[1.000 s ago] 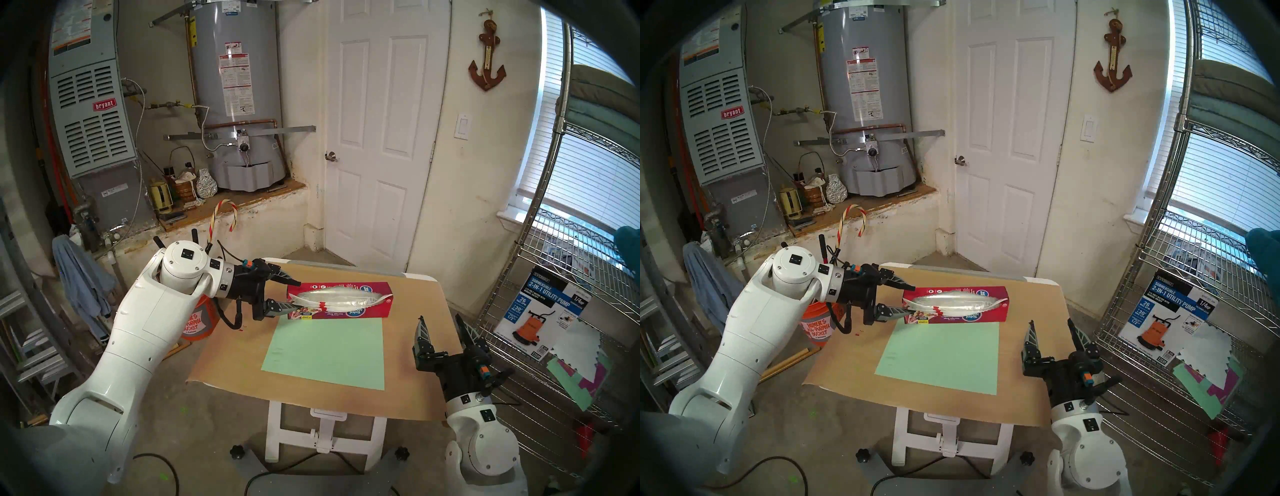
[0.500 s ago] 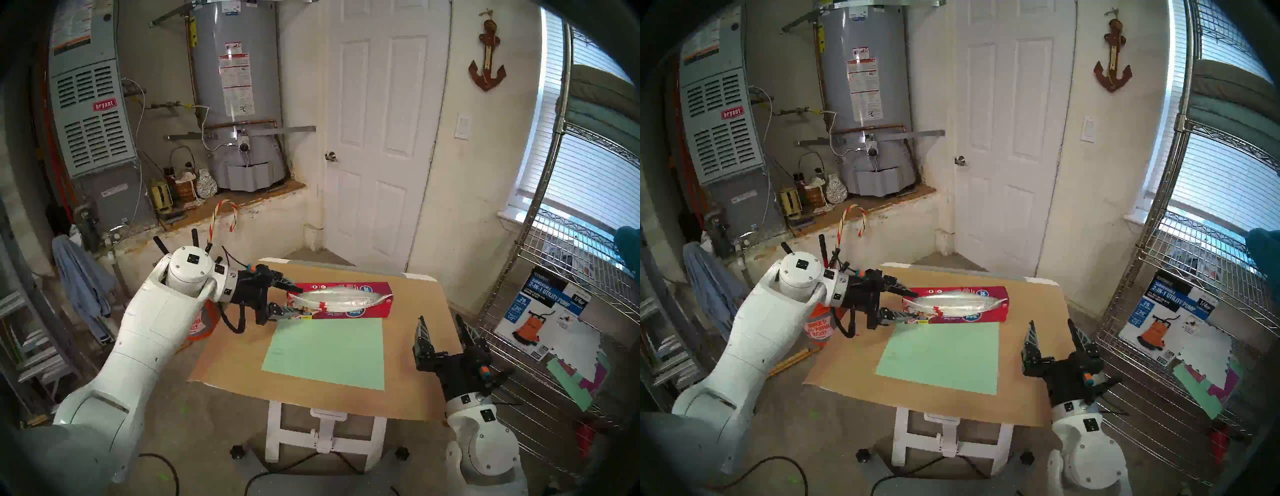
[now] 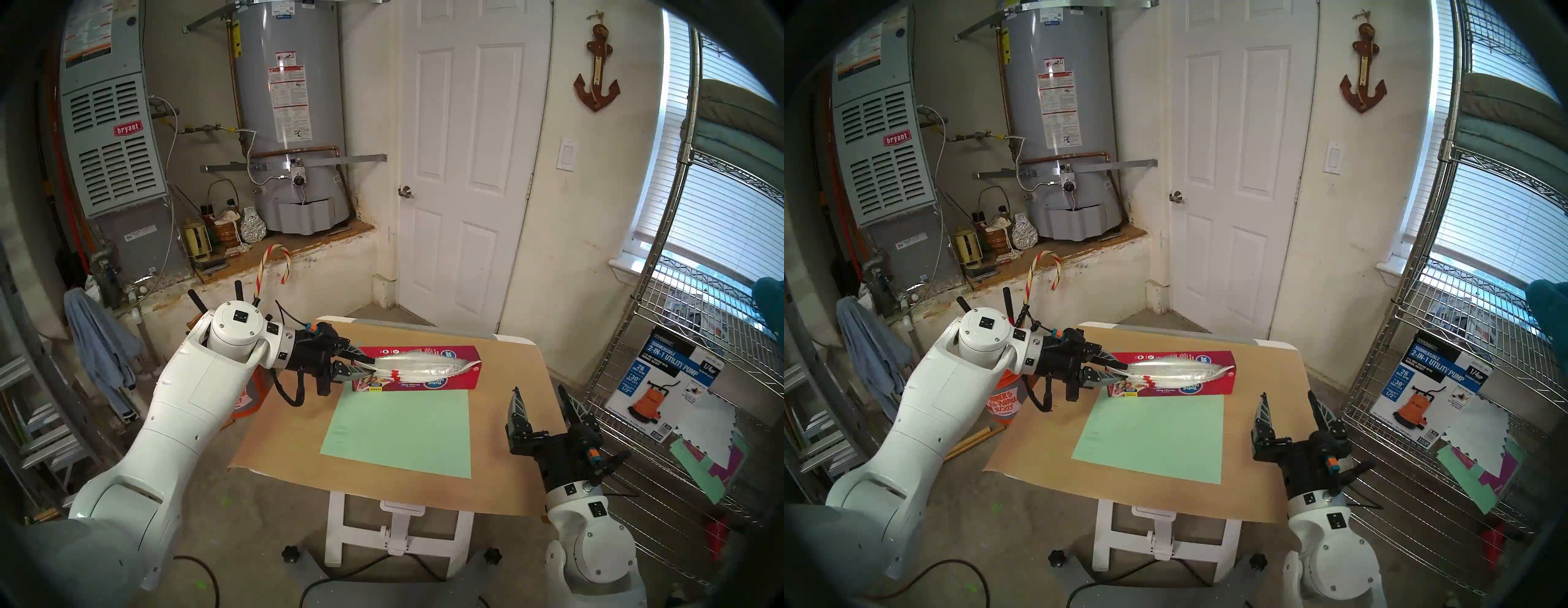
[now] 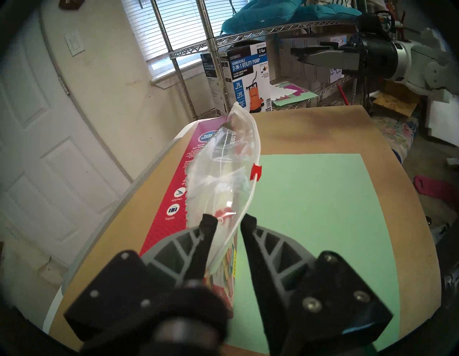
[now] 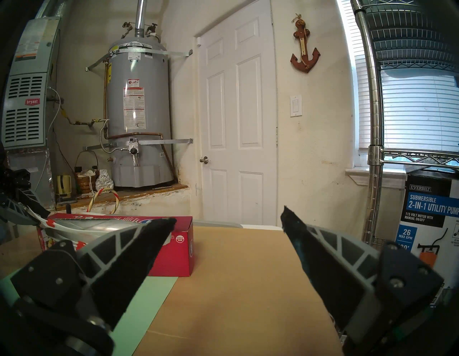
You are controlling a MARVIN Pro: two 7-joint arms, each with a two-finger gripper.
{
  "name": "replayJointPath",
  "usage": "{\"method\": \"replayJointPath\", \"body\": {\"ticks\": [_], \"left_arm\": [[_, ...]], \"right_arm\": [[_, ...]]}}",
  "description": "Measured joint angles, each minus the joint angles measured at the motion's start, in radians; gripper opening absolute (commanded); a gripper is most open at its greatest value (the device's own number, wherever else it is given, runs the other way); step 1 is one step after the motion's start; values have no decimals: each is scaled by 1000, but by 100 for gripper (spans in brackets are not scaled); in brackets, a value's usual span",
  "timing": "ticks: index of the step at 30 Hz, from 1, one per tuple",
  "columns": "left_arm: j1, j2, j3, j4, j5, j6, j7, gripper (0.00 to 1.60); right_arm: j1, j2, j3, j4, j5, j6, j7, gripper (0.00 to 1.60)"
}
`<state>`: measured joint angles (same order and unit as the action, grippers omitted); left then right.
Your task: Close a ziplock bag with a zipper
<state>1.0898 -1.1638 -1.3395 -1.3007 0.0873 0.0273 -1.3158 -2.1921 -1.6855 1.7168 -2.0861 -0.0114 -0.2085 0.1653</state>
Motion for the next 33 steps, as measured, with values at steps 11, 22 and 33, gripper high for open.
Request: {"method": "replayJointPath", "body": {"ticks": [11, 22, 33], "left_arm": [[-1, -1, 1, 0, 2, 16, -14, 0], [6, -1, -7, -15, 3, 18, -8, 0], [20, 4, -16, -31, 2, 6, 1, 0]], "right_arm": [[0, 0, 0, 0, 0, 0, 0, 160], [0, 25, -8, -7, 6, -3, 49, 160], [75, 136, -49, -30, -75, 20, 193, 160]]}}
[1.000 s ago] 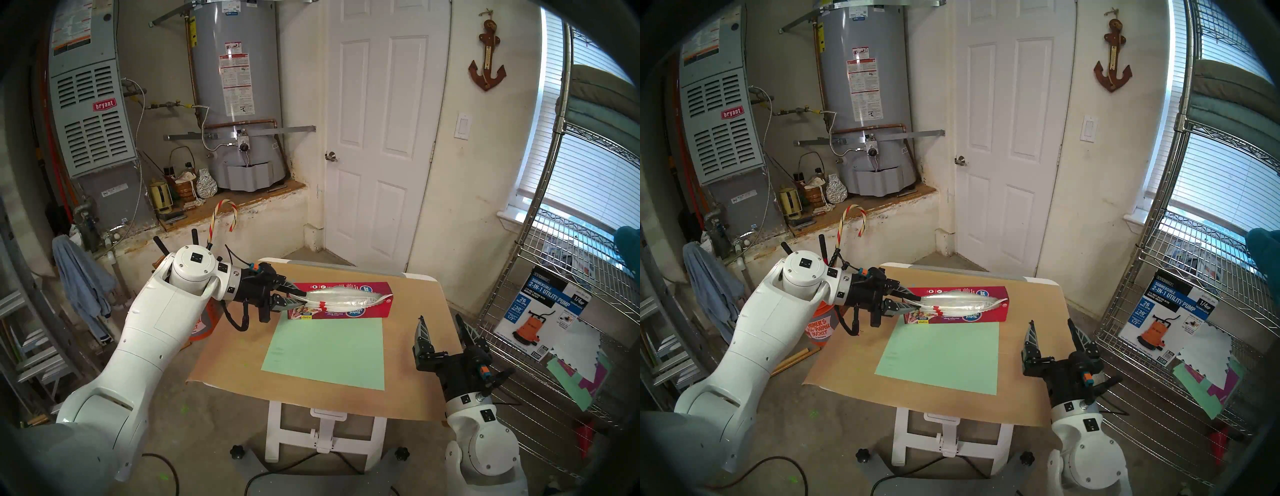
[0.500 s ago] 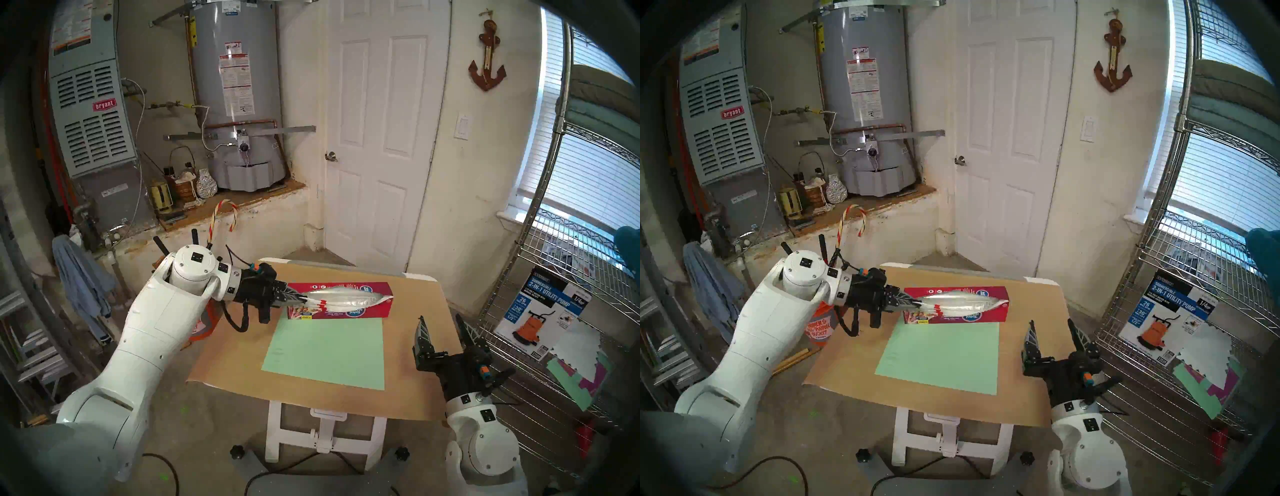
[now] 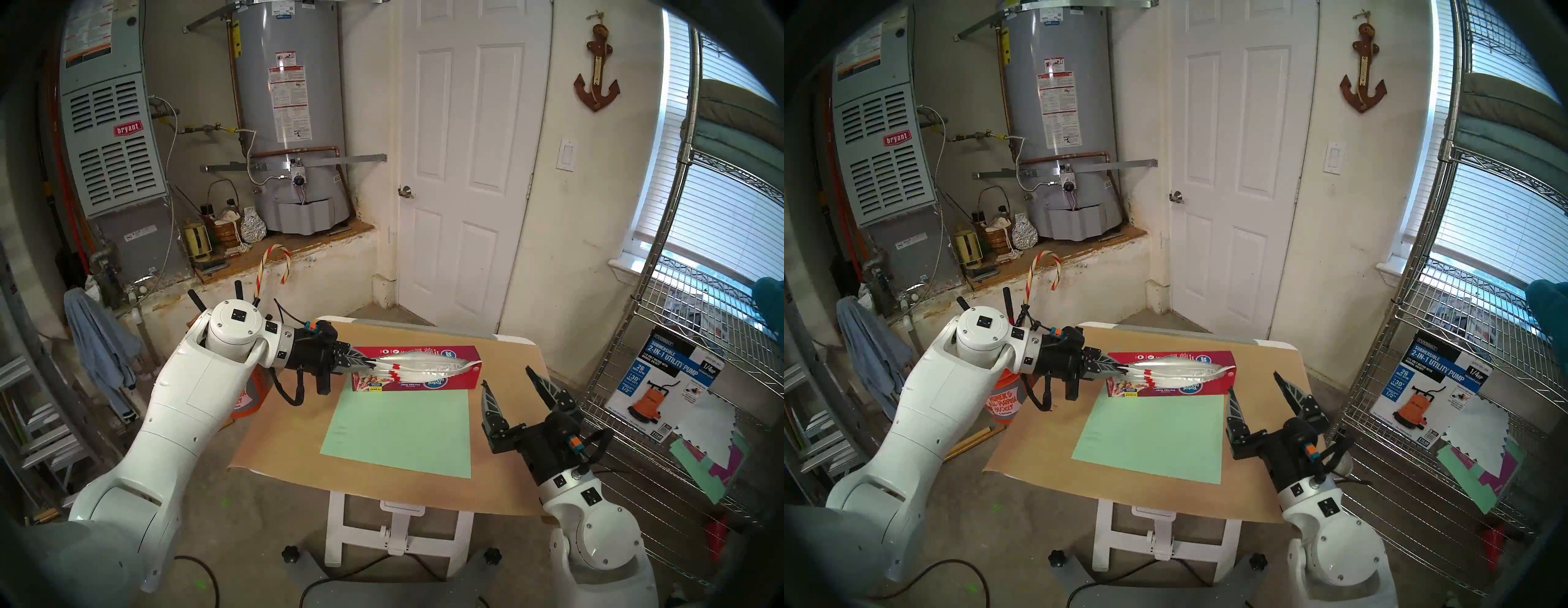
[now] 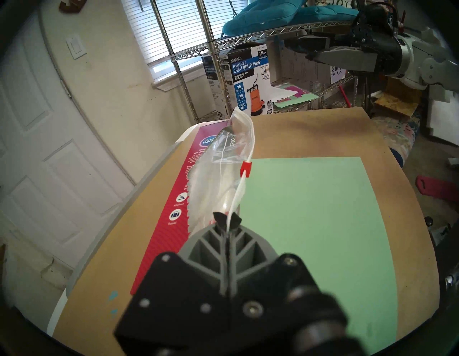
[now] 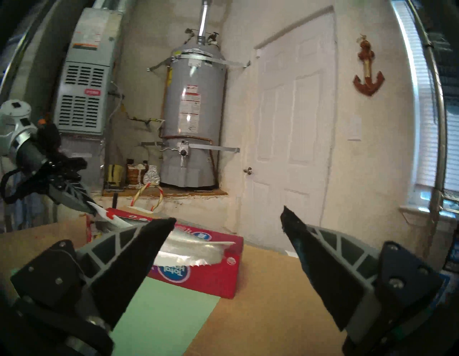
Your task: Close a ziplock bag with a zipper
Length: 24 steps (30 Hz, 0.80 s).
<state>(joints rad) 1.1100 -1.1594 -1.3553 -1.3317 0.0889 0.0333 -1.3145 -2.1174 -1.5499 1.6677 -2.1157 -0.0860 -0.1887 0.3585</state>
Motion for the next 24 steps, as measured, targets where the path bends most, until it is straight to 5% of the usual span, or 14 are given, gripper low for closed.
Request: {"method": "replayJointPath", "body": {"ticks": [12, 24], "left_arm": [[40, 10, -4, -17, -2, -15, 7, 0], [45, 15, -6, -42, -2, -18, 12, 0]], "right_arm": [[120, 76, -93, -40, -60, 194, 113, 160], [246, 65, -219, -29, -135, 440, 181, 160]]}}
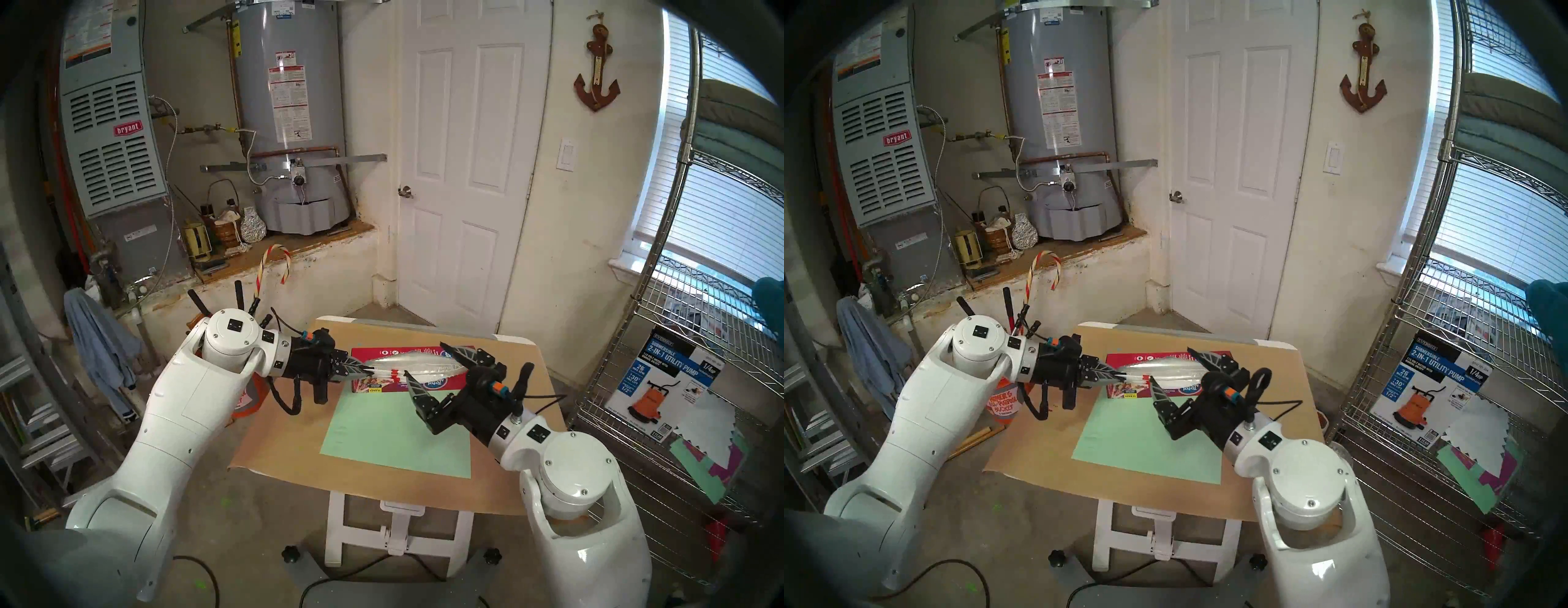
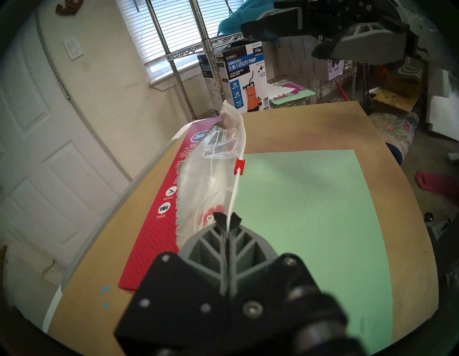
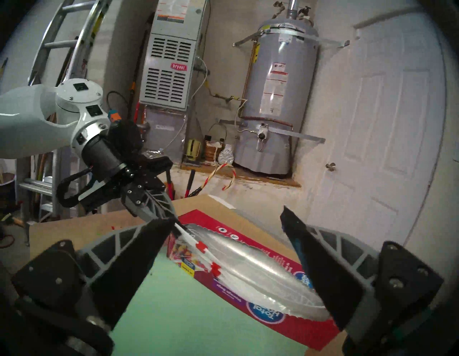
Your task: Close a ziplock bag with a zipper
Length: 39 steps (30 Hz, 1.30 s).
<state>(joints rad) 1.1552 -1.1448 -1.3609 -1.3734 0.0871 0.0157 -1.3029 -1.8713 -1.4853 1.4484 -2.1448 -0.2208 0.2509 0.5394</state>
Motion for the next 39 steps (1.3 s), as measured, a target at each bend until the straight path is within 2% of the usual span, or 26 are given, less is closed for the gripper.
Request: {"method": "replayJointPath", "body": {"ticks": [5, 10, 24, 39], "left_arm": [[-1, 0, 2, -1, 2, 7, 2, 0], [-2, -2, 6, -1, 4, 18, 3, 0], [-12, -8, 9, -1, 8, 35, -2, 0], [-13, -3, 7, 1, 9, 43, -12, 0]], "right_arm": [[43, -12, -28, 22, -52, 79, 25, 160], [92, -9, -37, 43, -97, 113, 76, 160], [222, 68, -57, 146, -197, 56, 288, 160], [366, 24, -106, 298, -321, 12, 371, 160]]}}
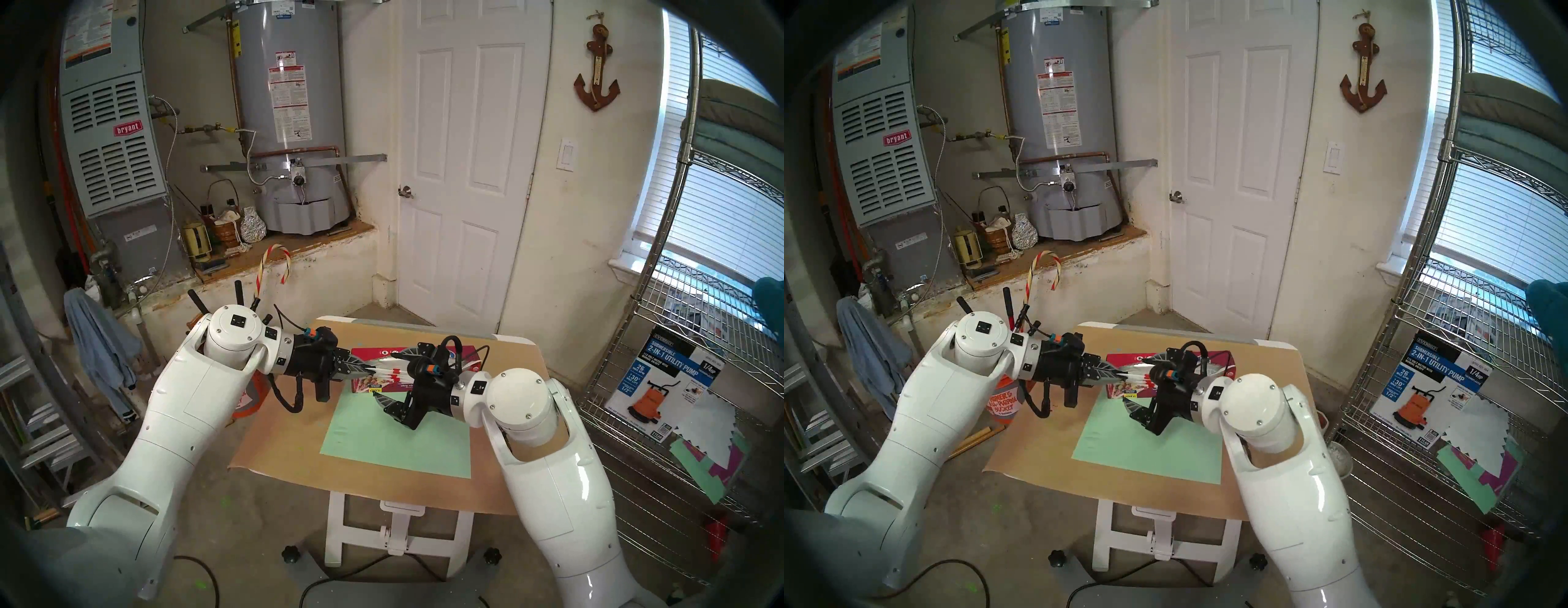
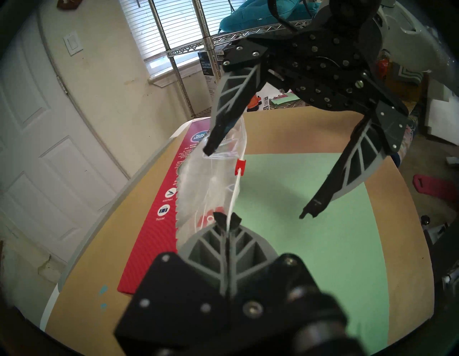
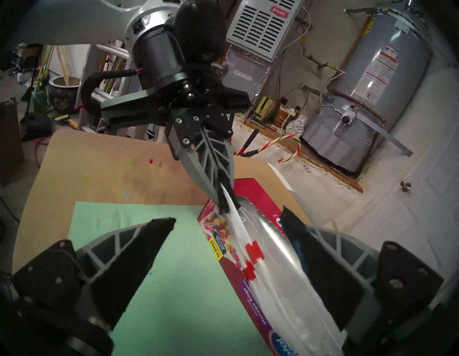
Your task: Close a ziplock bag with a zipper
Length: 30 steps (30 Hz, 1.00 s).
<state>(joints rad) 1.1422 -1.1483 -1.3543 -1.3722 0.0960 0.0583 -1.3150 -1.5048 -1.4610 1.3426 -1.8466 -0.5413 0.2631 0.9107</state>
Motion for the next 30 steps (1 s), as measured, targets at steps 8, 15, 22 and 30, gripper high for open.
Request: {"method": "replayJointPath", "body": {"ticks": [8, 15, 22, 30], "left_arm": [[0, 8, -1, 6, 1, -3, -2, 0], [-4, 12, -1, 16, 1, -14, -4, 0], [-10, 11, 0, 24, 1, -24, -5, 0], [-16, 10, 0, 26, 1, -26, -8, 0]], "right_arm": [[75, -22, -1, 55, -59, -2, 64, 146], [149, -23, 3, 104, -93, -1, 152, 116], [198, -21, -3, 139, -103, 1, 210, 125], [218, -17, -4, 143, -112, -4, 237, 111]]}}
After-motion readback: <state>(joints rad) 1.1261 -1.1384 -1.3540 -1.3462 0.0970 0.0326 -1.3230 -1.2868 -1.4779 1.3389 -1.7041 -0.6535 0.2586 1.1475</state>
